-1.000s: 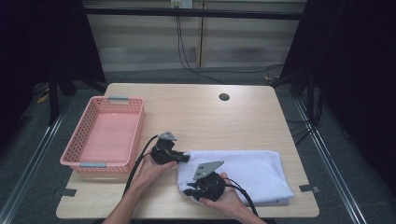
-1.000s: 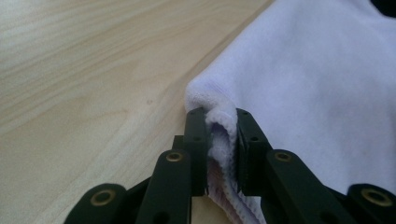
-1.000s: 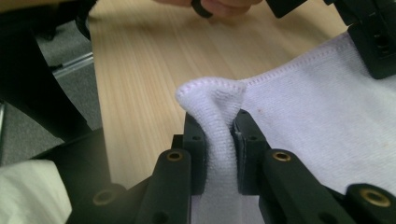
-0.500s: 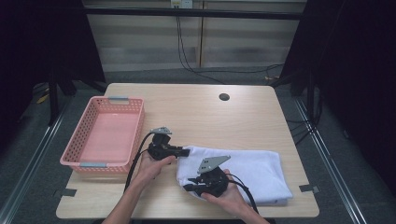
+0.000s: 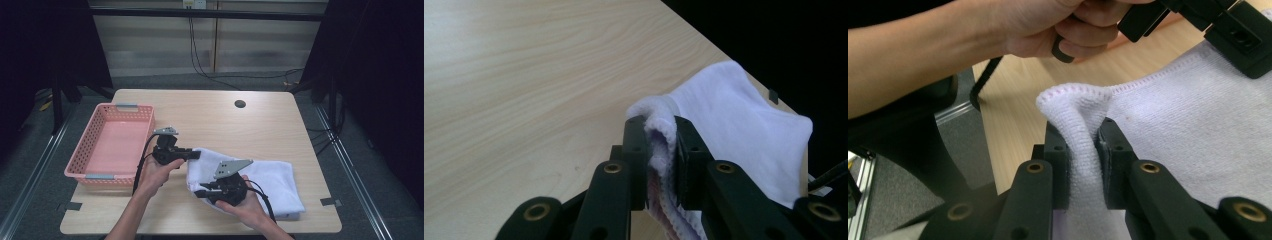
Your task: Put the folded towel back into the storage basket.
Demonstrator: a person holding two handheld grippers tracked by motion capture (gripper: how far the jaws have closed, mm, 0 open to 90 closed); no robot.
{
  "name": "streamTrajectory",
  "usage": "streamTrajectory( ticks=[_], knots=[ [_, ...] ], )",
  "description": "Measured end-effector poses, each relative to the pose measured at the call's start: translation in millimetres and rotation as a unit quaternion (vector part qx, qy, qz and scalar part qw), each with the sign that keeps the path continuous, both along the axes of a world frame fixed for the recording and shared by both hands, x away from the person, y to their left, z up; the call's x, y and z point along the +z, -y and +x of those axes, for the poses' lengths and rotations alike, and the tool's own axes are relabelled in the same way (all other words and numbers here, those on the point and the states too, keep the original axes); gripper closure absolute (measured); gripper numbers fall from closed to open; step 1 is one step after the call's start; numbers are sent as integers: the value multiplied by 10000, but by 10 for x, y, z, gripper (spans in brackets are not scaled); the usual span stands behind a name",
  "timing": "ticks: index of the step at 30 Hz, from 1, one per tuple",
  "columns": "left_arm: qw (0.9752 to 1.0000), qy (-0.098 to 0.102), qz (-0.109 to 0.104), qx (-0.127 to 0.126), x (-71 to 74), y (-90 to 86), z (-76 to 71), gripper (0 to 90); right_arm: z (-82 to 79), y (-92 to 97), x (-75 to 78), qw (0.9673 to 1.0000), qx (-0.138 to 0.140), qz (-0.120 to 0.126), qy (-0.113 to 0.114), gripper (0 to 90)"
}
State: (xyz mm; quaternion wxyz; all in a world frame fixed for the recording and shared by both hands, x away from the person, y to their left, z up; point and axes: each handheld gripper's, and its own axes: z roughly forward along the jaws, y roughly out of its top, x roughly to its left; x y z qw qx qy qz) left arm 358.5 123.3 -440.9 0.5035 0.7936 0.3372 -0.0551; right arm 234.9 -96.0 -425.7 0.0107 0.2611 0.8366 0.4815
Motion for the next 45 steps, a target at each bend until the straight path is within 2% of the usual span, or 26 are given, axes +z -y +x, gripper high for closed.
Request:
streamTrajectory(
  ticks=[4,7,8,11,13,15,16,17,18,20,21,23,24,25,26,28,30,31,32,33,34,35,36,37,39,45],
  knots=[
    [9999,58,-65,93,102,-75,-3,790,22,-51,78,9999,10,128,69,783],
    [9995,167,-158,198,224,-184,-35,790,53,-140,153,9989,81,428,153,783],
    [9995,167,-158,198,224,-184,-35,790,53,-140,153,9989,81,428,153,783],
    [9995,202,-28,244,273,-269,-57,789,63,-220,146,9985,147,520,106,783],
    [9992,205,-42,328,331,-367,-69,789,65,-295,183,9980,169,585,168,783],
    [9991,250,-35,343,368,-394,-79,789,64,-313,213,9977,177,634,188,783],
    [9987,315,-3,394,468,-439,-94,789,63,-357,294,9971,192,689,257,784],
    [9987,315,-3,394,468,-439,-94,789,63,-357,294,9971,192,689,257,784],
    [9986,349,31,387,523,-462,-98,789,52,-409,390,9965,190,729,372,784],
    [9984,422,68,383,599,-481,-105,789,43,-430,425,9961,189,748,421,784],
    [9980,460,216,380,592,-458,-94,788,25,-461,427,9959,137,752,481,784],
    [9981,413,235,382,558,-430,-83,787,25,-460,394,9961,95,750,457,784],
    [9983,376,259,352,474,-352,-63,787,22,-426,294,9964,-6,735,414,784],
    [9983,376,259,352,474,-352,-63,787,14,-394,252,9964,-49,743,396,783],
    [9989,322,219,265,414,-255,-37,786,3,-358,227,9966,-69,709,405,782],
    [9991,283,190,232,397,-202,-22,786,-13,-312,217,9967,-121,668,438,781],
    [9992,284,175,206,370,-29,11,785,-30,-137,232,9964,-274,619,502,781],
    [9992,284,175,206,370,-29,11,785,-30,-137,232,9964,-274,619,502,781],
    [9993,282,185,191,345,86,35,784,-41,-8,226,9960,-407,623,488,780],
    [9993,282,185,191,345,86,35,783,-41,-8,226,9960,-407,623,488,780],
    [9995,249,170,120,317,216,46,783,-68,120,189,9960,-522,544,488,778],
    [9995,249,170,120,317,216,46,783,-68,120,189,9960,-522,544,488,778],
    [9995,245,194,9,303,346,60,783,-97,249,140,9955,-662,535,420,778],
    [9995,245,194,9,303,346,60,782,-97,249,140,9955,-662,535,420,778],
    [9995,252,173,-99,287,534,70,782,-141,431,91,9937,-870,611,348,778],
    [9992,216,234,-260,194,833,87,780,-218,692,34,9920,-1072,575,325,771]
  ],
)
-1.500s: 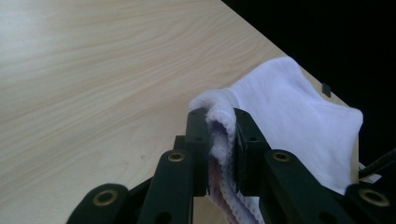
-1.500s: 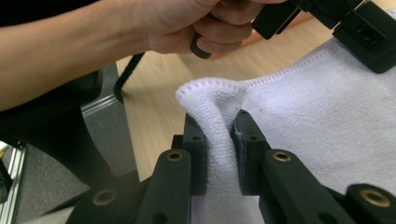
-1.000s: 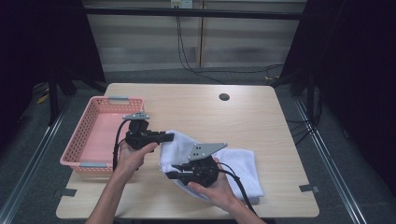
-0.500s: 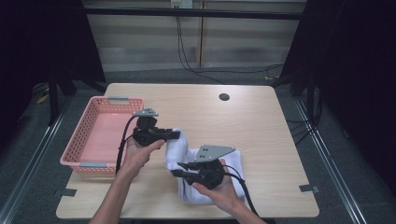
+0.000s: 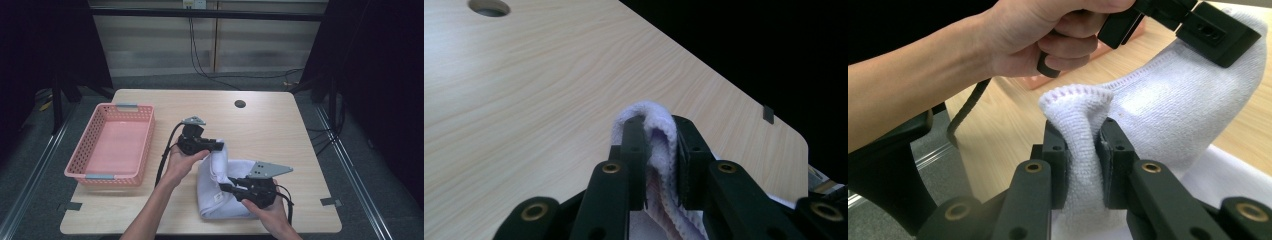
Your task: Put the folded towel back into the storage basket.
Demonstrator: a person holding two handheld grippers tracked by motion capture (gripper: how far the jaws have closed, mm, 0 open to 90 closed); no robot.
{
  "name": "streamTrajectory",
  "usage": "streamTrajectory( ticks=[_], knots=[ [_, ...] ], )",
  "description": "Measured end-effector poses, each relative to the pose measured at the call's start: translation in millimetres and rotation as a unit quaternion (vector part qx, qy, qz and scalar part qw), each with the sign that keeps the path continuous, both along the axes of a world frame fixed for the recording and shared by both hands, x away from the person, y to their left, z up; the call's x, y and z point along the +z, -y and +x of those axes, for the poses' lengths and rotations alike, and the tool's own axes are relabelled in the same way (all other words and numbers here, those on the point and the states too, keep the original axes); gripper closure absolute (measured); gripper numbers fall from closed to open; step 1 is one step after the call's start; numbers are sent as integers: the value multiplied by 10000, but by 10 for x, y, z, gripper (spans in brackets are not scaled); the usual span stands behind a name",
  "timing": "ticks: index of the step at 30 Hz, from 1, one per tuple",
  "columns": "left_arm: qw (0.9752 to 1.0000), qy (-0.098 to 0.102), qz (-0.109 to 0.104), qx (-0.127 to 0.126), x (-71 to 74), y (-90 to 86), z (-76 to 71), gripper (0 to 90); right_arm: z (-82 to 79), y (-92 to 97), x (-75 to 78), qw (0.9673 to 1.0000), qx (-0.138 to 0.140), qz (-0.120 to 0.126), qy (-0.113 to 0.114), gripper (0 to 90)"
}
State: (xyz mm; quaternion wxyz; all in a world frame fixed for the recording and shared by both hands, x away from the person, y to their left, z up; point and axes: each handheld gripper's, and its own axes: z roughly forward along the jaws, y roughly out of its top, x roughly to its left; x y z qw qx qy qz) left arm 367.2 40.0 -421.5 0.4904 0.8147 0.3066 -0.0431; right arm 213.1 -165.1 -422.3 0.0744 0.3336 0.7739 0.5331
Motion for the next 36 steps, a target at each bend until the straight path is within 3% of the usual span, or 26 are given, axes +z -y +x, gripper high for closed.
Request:
streamTrajectory(
  ticks=[1,3,6,8,9,10,12,14,17,18,19,20,21,22,25,28,29,32,33,34,36],
  knots=[
    [10000,-74,-21,-28,-50,68,14,780,-6,40,-18,10000,-43,-13,-4,771],
    [9997,-165,135,-76,-122,176,21,780,-13,126,-72,9999,-62,-86,-81,756],
    [9992,-363,96,-119,-305,361,31,775,-33,270,-204,9991,-165,-280,-290,755],
    [9990,-390,135,-149,-334,403,25,769,-45,301,-238,9987,-164,-341,-333,755],
    [9985,-399,279,-248,-386,486,20,764,-75,355,-288,9977,-159,-533,-374,743],
    [9985,-399,279,-248,-386,486,20,761,-75,355,-288,9977,-159,-533,-374,743],
    [9984,-415,327,-219,-462,567,27,755,-134,448,-366,9953,-175,-867,-395,734],
    [9979,-494,320,-266,-565,676,41,755,-153,527,-419,9943,-238,-923,-486,724],
    [9975,-537,324,-310,-582,738,39,747,-173,597,-441,9942,-269,-852,-599,699],
    [9974,-531,362,-339,-569,763,35,726,-191,646,-449,9938,-279,-860,-640,637],
    [9976,-518,263,-371,-533,789,18,697,-197,664,-452,9937,-267,-833,-703,593],
    [9976,-518,263,-371,-533,789,18,659,-197,664,-452,9937,-267,-833,-703,593],
    [9976,-437,175,-511,-480,786,8,625,-208,682,-433,9935,-278,-845,-716,502],
    [9976,-437,175,-511,-480,786,8,609,-208,682,-433,9935,-278,-845,-716,502],
    [9982,-362,-24,-476,-362,682,-5,519,-201,729,-292,9942,-402,-762,-638,337],
    [9989,-259,-88,-379,-302,597,-31,453,-168,748,-221,9946,-513,-708,-565,311],
    [9997,3,-14,-237,-252,500,-78,434,-85,743,-182,9937,-542,-754,-634,276],
    [9995,-38,123,-273,-247,392,-127,465,15,719,-162,9933,-590,-762,-643,273],
    [9991,37,271,-321,-264,279,-203,517,140,675,-155,9923,-701,-816,-616,245],
    [9991,37,271,-321,-264,279,-203,553,207,649,-155,9917,-751,-861,-582,234],
    [9985,-10,271,-480,-297,84,-357,644,346,584,-157,9899,-830,-1019,-531,235]
  ],
)
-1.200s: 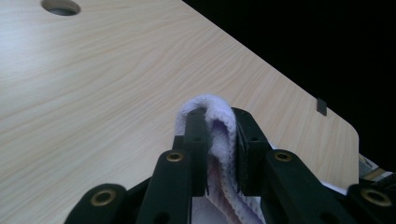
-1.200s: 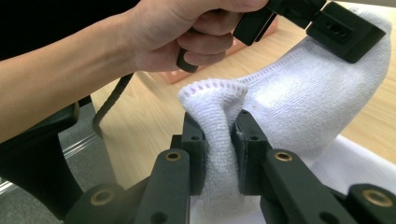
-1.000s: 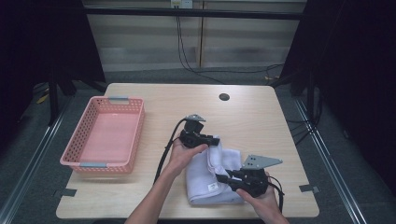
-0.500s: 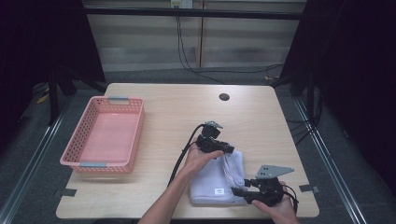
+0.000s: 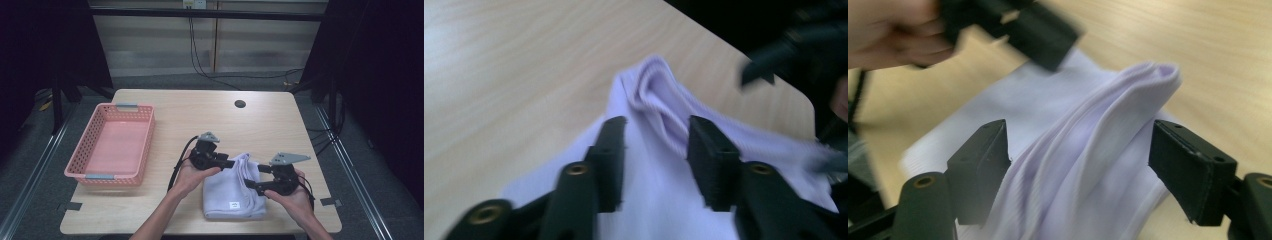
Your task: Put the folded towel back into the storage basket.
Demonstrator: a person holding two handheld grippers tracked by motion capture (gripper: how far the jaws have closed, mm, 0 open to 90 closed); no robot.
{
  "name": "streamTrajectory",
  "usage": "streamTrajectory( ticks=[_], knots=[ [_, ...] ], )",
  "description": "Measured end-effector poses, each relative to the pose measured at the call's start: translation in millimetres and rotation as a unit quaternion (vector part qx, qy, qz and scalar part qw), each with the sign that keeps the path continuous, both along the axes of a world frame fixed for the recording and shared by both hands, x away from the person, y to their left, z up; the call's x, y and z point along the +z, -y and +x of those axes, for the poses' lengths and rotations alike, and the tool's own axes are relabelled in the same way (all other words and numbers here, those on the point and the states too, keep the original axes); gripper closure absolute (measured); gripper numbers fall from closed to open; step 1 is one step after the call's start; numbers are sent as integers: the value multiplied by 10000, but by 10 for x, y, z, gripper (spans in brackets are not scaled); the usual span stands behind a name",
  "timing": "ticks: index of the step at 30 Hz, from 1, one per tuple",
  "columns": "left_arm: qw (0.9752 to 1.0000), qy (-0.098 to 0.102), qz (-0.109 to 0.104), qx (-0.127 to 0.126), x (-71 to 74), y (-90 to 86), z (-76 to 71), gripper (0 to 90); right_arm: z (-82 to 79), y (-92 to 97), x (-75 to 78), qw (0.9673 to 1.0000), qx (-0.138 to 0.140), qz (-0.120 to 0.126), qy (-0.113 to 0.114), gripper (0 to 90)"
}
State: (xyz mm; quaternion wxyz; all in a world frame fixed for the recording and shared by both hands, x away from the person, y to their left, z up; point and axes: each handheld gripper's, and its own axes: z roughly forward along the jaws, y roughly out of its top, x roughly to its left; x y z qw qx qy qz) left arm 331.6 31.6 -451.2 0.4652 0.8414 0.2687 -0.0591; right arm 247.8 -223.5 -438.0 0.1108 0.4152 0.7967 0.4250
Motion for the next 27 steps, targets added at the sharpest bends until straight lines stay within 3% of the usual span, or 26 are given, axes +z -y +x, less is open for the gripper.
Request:
streamTrajectory(
  ticks=[2,3,4,5,6,7,10,12,13,16,20,24,25,26,27],
  knots=[
    [10000,-34,4,-90,-15,-63,-64,668,74,-26,-3,10000,-35,-25,-10,237],
    [9999,3,57,-143,-36,-128,-157,702,255,-75,-14,9998,-144,-163,5,233],
    [9998,-1,86,-188,-48,-167,-212,702,255,-75,-14,9998,-144,-163,5,233],
    [9993,-89,101,-360,-85,-249,-361,698,400,-111,-23,9996,-238,-146,-61,236],
    [9993,-89,101,-360,-85,-249,-361,687,476,-138,-32,9995,-269,-187,-44,238],
    [9988,-123,165,-453,-135,-313,-498,669,548,-171,-48,9993,-299,-223,-63,238],
    [9984,-199,235,-476,-212,-350,-615,652,689,-243,-105,9988,-365,-311,-125,257],
    [9979,-191,347,-508,-273,-360,-716,634,784,-302,-179,9978,-452,-455,-178,301],
    [9977,-109,449,-500,-313,-378,-783,604,816,-326,-247,9965,-386,-676,-292,358],
    [9980,-110,428,-449,-315,-384,-808,577,790,-287,-279,9955,-391,-790,-343,420],
    [9981,-113,420,-439,-351,-362,-835,542,695,-17,-283,9953,-586,-721,-279,540],
    [9981,-147,349,-494,-347,-374,-843,474,672,126,-362,9950,-544,-759,-363,564],
    [9978,-104,355,-553,-340,-372,-847,474,665,169,-390,9960,-512,-632,-366,581],
    [9968,-107,383,-693,-306,-392,-838,414,652,214,-458,9957,-534,-632,-423,604],
    [9972,-101,417,-610,-294,-420,-840,408,641,222,-493,9956,-532,-644,-424,603]
  ],
)
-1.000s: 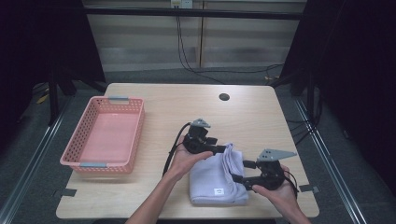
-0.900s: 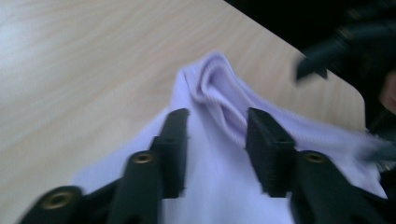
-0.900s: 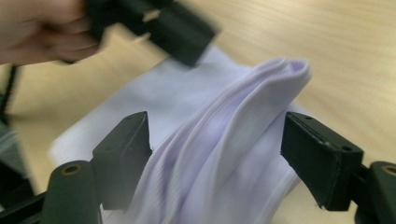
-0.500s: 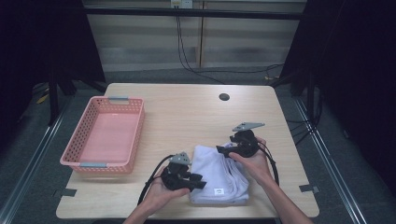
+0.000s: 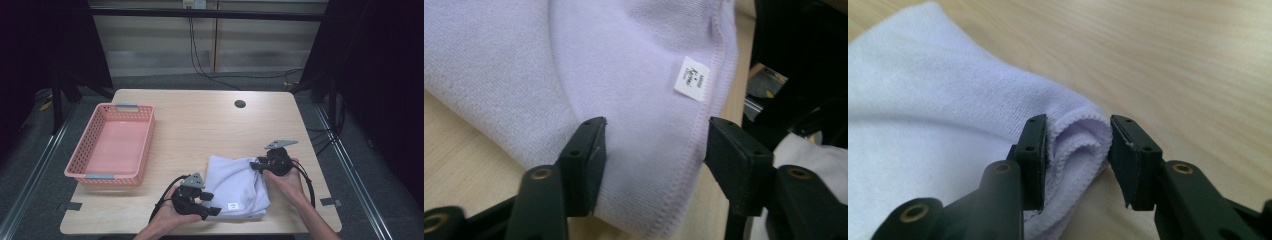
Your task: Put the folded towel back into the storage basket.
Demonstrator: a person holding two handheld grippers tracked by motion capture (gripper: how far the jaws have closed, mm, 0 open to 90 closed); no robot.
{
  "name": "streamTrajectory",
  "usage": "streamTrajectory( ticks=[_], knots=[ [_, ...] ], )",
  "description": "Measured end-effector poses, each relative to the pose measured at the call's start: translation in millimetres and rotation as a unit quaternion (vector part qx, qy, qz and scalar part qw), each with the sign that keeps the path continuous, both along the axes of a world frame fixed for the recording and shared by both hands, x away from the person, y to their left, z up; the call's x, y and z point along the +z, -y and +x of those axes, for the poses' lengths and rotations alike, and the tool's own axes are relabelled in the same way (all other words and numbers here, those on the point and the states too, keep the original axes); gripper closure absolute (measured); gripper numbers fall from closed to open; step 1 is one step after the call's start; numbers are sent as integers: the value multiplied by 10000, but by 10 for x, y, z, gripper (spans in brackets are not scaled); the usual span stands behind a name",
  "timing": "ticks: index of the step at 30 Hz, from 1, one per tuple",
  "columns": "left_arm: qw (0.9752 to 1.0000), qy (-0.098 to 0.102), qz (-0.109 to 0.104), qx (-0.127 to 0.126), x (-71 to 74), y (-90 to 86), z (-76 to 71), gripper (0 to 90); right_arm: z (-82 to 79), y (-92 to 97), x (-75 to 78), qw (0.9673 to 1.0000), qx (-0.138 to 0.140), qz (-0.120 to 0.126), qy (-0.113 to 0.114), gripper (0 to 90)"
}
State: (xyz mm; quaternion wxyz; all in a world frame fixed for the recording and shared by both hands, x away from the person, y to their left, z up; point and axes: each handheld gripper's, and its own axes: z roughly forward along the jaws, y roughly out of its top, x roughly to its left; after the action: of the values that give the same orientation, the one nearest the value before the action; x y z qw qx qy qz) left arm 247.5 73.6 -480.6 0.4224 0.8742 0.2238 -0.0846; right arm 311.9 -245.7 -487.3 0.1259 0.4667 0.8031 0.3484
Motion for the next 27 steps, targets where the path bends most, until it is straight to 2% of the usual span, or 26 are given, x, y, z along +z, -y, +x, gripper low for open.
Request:
streamTrajectory(
  ticks=[1,3,5,6,7,8,10,11,13,17,22,25,26,27],
  knots=[
    [10000,-9,-67,51,0,-41,-14,391,-8,12,-23,10000,55,12,54,600],
    [9999,0,-17,114,7,-141,-46,358,-3,39,-41,9999,2,161,39,565],
    [9997,18,100,236,-11,-226,-67,334,-11,52,-42,9999,-54,120,50,484],
    [9997,18,100,236,-11,-226,-67,329,-11,52,-42,9999,-54,120,50,484],
    [9993,18,152,336,-17,-255,-75,329,-11,63,-41,9998,-53,189,55,427],
    [9993,50,179,333,-16,-280,-74,318,-15,69,-35,9997,-25,231,37,370],
    [9986,133,290,429,-23,-295,-76,303,-40,53,-15,9999,42,50,120,291],
    [9986,48,370,383,-29,-298,-77,287,-47,42,-17,9999,95,46,112,278],
    [9987,47,356,372,-28,-290,-93,286,-56,30,-15,9999,104,66,54,265],
    [9991,44,358,212,-41,-241,-105,258,-22,49,0,9989,209,408,64,207],
    [9991,38,396,141,-70,-165,-103,234,16,-14,-84,9990,309,283,-155,167],
    [9991,25,406,89,-87,-134,-105,229,15,-23,-89,9991,329,220,-141,166],
    [9989,32,475,31,-90,-114,-97,229,16,-24,-95,9990,346,223,-156,162],
    [9991,54,408,40,-97,-95,-97,221,18,-27,-111,9991,336,197,-191,161]
  ],
)
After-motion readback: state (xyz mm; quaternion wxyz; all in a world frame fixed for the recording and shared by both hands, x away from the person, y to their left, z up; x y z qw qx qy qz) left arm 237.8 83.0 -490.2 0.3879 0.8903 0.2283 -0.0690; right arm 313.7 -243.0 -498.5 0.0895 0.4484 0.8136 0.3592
